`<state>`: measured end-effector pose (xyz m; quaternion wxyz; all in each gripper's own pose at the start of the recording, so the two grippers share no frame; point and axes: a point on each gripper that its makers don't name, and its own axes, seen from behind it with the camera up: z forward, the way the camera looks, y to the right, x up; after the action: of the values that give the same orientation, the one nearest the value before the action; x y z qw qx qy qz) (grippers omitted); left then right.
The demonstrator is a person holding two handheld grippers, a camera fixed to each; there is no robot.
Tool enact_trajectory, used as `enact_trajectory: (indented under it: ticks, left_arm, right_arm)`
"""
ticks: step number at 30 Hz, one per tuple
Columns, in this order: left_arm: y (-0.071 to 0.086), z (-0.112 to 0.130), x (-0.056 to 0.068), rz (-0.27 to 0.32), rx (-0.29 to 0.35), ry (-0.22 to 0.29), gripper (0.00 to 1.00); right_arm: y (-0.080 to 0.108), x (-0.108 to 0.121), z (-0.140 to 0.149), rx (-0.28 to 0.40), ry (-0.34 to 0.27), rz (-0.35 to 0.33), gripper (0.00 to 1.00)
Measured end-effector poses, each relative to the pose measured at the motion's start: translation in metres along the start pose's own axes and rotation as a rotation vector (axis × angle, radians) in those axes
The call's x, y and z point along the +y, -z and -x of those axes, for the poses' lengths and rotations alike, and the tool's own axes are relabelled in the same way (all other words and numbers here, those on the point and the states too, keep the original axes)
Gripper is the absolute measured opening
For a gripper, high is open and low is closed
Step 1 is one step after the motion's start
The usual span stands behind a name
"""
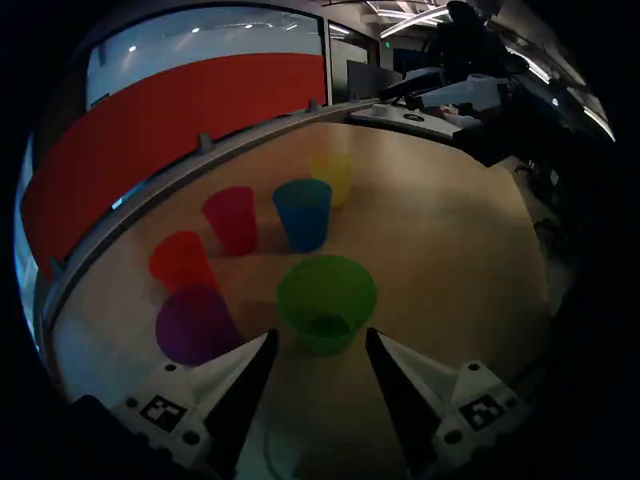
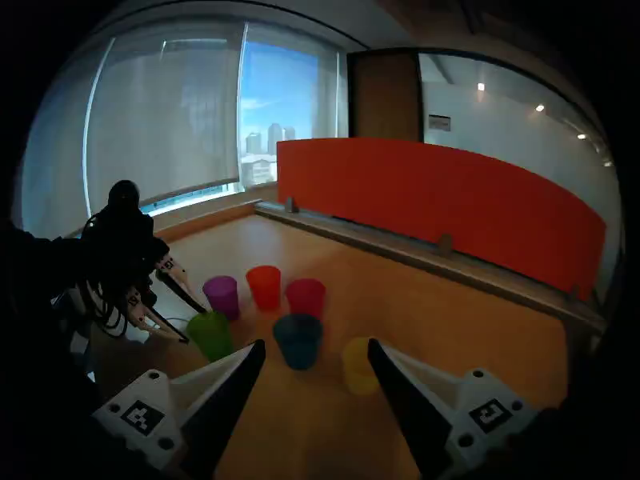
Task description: Pour water
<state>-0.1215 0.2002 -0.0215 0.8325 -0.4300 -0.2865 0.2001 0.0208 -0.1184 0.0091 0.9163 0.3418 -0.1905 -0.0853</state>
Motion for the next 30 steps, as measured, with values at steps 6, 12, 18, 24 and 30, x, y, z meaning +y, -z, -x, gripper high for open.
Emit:
enact_trajectory:
  ticks: [6, 12, 18, 24, 30]
  left_arm:
    - [-0.017, 0.004, 0.0, 0.019, -0.04, 0.012, 0.8]
    - [-0.029, 0.001, 0.002, 0.038, -0.05, 0.015, 0.8]
    - [-0.038, -0.002, 0.002, 0.043, -0.051, 0.004, 0.8]
    - [-0.045, -0.002, 0.003, 0.047, -0.053, 0.006, 0.8]
    - [-0.049, -0.003, 0.006, 0.057, -0.049, 0.006, 0.8]
  right_arm:
    - [-0.002, 0.002, 0.003, -0.003, -0.005, -0.003, 0.99]
    - [-0.003, 0.004, 0.006, -0.006, -0.006, -0.004, 0.99]
    - [-0.005, 0.007, 0.011, -0.011, -0.014, -0.004, 0.99]
    - [-0.007, 0.008, 0.013, -0.011, -0.024, -0.007, 0.99]
    - [-0.009, 0.009, 0.014, -0.013, -0.029, -0.009, 0.99]
